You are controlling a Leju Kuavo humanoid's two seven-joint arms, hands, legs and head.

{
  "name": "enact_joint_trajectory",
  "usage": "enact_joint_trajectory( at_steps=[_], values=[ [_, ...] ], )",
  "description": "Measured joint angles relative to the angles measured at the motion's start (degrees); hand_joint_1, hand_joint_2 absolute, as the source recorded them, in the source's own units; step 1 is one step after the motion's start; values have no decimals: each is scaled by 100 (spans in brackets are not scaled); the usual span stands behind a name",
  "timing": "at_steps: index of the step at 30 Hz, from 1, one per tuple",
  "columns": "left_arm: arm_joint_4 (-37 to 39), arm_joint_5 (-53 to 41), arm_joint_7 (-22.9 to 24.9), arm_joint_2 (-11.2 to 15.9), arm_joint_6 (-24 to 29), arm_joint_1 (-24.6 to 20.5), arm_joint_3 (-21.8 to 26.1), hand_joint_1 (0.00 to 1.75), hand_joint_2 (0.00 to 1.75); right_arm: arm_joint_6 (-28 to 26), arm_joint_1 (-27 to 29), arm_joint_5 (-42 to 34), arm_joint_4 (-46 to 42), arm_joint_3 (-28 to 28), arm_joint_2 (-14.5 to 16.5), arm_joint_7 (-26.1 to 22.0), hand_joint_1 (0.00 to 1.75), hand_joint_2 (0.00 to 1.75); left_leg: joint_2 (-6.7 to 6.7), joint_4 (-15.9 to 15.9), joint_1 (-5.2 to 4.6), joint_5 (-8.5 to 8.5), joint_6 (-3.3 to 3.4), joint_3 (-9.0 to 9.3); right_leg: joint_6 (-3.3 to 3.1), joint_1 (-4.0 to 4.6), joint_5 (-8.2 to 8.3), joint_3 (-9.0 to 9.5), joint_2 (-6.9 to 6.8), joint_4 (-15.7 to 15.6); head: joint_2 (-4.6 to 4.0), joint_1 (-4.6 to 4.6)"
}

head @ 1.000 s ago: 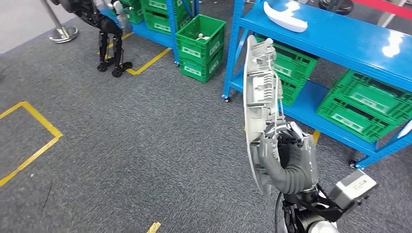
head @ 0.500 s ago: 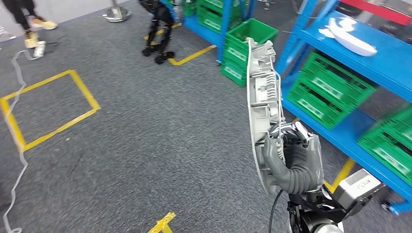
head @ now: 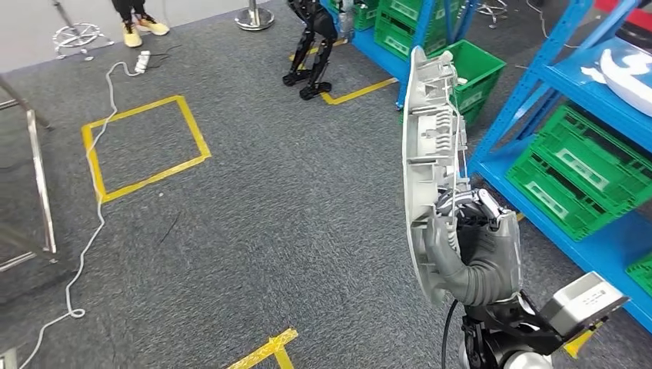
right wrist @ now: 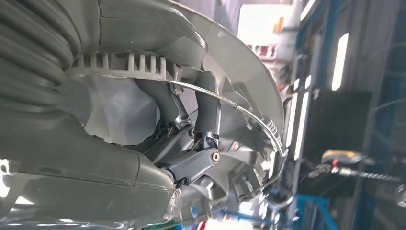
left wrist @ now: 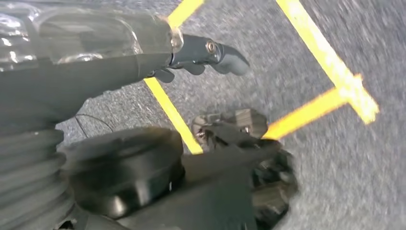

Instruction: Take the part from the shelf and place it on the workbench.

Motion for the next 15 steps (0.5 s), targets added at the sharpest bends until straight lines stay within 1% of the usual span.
enact_joint_trajectory(
  at_steps=[1, 2, 3, 4, 5, 6, 7, 8, 9, 10, 11, 12, 13, 14, 15],
  values=[
    [1, 39, -25, 32, 33, 3, 0, 0, 175, 39, -8, -31, 14, 0, 12, -66, 175, 175, 8, 58, 35, 36, -38, -16, 19, -12, -14, -1, -78, 15, 0, -26],
    [2, 84, -55, 69, 65, 6, 0, 0, 175, 82, -21, -69, 32, 1, 32, -132, 175, 175, 41, -104, 62, 170, -73, 84, 46, -29, -32, 0, -152, 37, 0, -54],
    [3, 135, -95, 108, 90, 6, 0, 0, 175, 123, -35, -119, 50, 2, 58, -196, 175, 175, 130, -454, 78, 360, -106, 286, 82, -48, -57, 3, -222, 69, 0, -82],
    [1, 188, -150, 140, 107, 3, 0, 0, 175, 154, -47, -171, 64, 2, 85, -255, 175, 175, 294, -816, 67, 487, -119, 491, 124, -56, -87, 3, -281, 101, 0, -114],
    [-1, 237, -215, 169, 110, 0, 2, 0, 175, 178, -57, -226, 79, 2, 110, -316, 175, 175, 443, -1111, 53, 579, -100, 648, 168, -55, -120, 3, -336, 141, 0, -139],
    [-2, 277, -283, 191, 106, -2, 4, 0, 175, 197, -64, -277, 92, 2, 129, -375, 175, 175, 552, -1277, 34, 607, -57, 729, 205, -49, -144, 4, -383, 169, 0, -150],
    [-3, 313, -349, 210, 102, -3, 6, 0, 175, 212, -67, -320, 104, 3, 145, -433, 175, 175, 588, -1308, 9, 585, 5, 725, 236, -41, -155, 9, -430, 178, 0, -148],
    [-2, 348, -405, 232, 103, -2, 9, 0, 175, 228, -70, -364, 121, 4, 166, -494, 175, 175, 531, -1315, 6, 607, 64, 705, 259, -42, -159, 19, -482, 180, 0, -137],
    [-2, 385, -453, 255, 109, -1, 13, 0, 175, 240, -74, -408, 140, 5, 190, -551, 175, 175, 459, -1317, 6, 616, 115, 694, 284, -55, -172, 26, -490, 175, 0, -121],
    [-1, 425, -495, 273, 119, -2, 16, 0, 175, 250, -73, -453, 163, 5, 217, -607, 175, 175, 385, -1323, 8, 630, 153, 684, 307, -73, -228, 22, -411, 208, 0, -103],
    [-1, 467, -533, 293, 130, -5, 20, 0, 175, 256, -71, -495, 185, 5, 243, -665, 175, 175, 310, -1329, 12, 646, 185, 679, 322, -87, -344, -19, -274, 331, 0, -82],
    [-1, 505, -567, 310, 142, -11, 24, 0, 175, 260, -66, -533, 208, 5, 262, -722, 175, 175, 231, -1333, 10, 659, 214, 677, 331, -95, -529, -117, -104, 592, 0, -48],
    [-1, 542, -596, 324, 157, -17, 26, 0, 175, 263, -58, -562, 230, 5, 274, -773, 175, 175, 152, -1332, -3, 668, 236, 669, 323, -92, -743, -267, 40, 966, 0, -10],
    [-1, 577, -617, 340, 168, -21, 29, 0, 175, 268, -50, -581, 251, 5, 283, -819, 175, 175, 71, -1332, -22, 677, 257, 663, 305, -78, -934, -445, 107, 1383, 0, 25],
    [-1, 607, -631, 354, 178, -21, 32, 0, 175, 272, -45, -595, 274, 5, 293, -854, 175, 175, -17, -1331, -45, 685, 274, 658, 280, -62, -1045, -599, 133, 1719, 0, 58]
  ],
)
